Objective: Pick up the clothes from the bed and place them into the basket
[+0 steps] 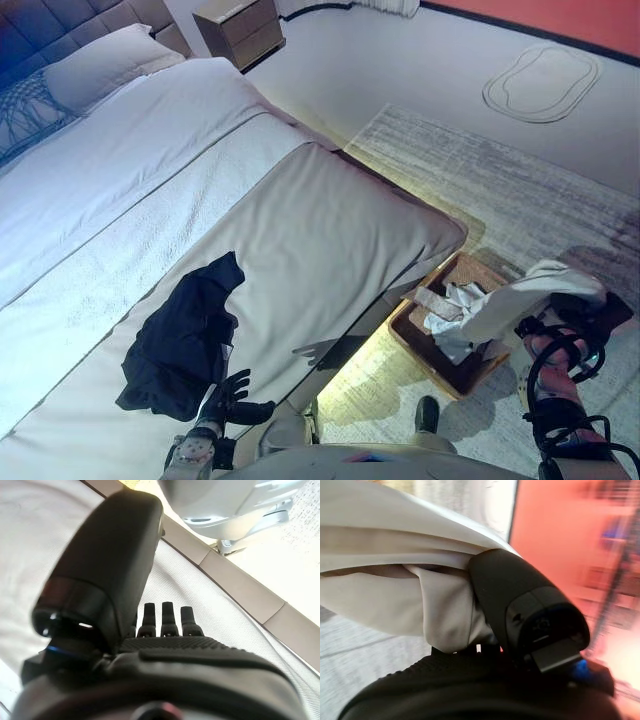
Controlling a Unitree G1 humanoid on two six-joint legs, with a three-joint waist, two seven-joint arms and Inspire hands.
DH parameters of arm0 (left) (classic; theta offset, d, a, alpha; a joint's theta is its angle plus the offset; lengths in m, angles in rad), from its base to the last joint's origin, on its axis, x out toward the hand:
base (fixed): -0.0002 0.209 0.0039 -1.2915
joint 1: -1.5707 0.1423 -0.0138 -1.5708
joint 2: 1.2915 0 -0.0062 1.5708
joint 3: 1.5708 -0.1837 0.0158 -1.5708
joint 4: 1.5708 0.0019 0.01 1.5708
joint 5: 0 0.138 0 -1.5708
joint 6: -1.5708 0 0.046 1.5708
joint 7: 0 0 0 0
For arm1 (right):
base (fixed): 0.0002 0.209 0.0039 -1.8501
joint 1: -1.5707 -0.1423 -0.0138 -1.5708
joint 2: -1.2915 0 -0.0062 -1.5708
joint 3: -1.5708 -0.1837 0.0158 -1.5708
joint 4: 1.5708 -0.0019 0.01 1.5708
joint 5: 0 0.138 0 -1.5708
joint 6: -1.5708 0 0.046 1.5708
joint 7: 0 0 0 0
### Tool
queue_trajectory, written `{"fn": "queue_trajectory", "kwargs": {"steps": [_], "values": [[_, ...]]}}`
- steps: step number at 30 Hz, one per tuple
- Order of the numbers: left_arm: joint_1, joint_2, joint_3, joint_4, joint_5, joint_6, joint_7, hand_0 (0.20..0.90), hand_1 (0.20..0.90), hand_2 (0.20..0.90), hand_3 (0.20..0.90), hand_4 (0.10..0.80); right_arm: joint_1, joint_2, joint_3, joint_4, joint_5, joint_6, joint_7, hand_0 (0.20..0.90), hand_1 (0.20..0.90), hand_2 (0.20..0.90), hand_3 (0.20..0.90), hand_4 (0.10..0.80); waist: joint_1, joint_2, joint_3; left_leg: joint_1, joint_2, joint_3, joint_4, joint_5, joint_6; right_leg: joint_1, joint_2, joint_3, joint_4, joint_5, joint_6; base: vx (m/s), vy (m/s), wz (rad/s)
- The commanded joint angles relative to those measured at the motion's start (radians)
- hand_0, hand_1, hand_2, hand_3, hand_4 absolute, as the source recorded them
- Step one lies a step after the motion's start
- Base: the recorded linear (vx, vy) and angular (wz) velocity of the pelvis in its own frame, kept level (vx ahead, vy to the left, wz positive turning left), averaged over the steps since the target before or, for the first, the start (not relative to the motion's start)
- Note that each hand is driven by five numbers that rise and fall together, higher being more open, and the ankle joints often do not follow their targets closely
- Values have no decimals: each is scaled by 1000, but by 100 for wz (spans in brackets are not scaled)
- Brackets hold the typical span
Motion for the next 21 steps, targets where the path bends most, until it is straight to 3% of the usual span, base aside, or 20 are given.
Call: {"fn": "queue_trajectory", "kwargs": {"steps": [1,6,17,18,19,20,21], "values": [[-88,68,-42,-19,-59,-50,12,900,900,900,900,800,-160,-111,18,12,-7,-49,61,300,300,300,200,100,23,-41,27,-115,-56,-97,11,14,-26,30,0,-126,5,-48,-12,-125,-4,11],[-123,73,-59,-22,-95,-78,10,900,900,900,900,800,-242,-130,83,118,33,27,160,300,300,300,200,100,39,-15,74,-161,-76,-122,14,28,-25,-11,-10,-137,9,-41,-16,-132,4,3],[-130,76,-79,-41,-130,-135,12,900,900,900,900,800,-458,-249,149,292,72,75,243,300,300,300,200,100,83,61,226,-290,-123,-145,41,52,-10,-169,-36,-170,91,-37,-22,-116,13,7],[-127,77,-77,-44,-129,-138,10,900,900,900,900,800,-467,-253,152,293,74,79,249,321,321,321,225,125,83,64,229,-293,-125,-143,39,53,-8,-177,-36,-168,93,-35,-21,-79,52,1],[-123,80,-75,-51,-132,-142,6,900,900,900,900,800,-484,-260,157,295,72,86,253,681,681,681,645,545,84,68,237,-299,-128,-139,34,54,-4,-194,-37,-167,97,-34,-19,-45,30,0],[-122,80,-75,-51,-136,-145,4,900,900,900,900,800,-490,-263,159,295,66,89,248,900,900,900,900,800,84,70,239,-302,-129,-138,32,55,-3,-199,-38,-167,99,-33,-18,-56,40,2],[-118,81,-76,-58,-142,-149,2,900,900,900,900,800,-499,-268,163,295,58,91,243,900,900,900,900,800,85,74,244,-305,-131,-136,27,57,-1,-209,-38,-166,99,-31,-16,-59,61,3]]}}
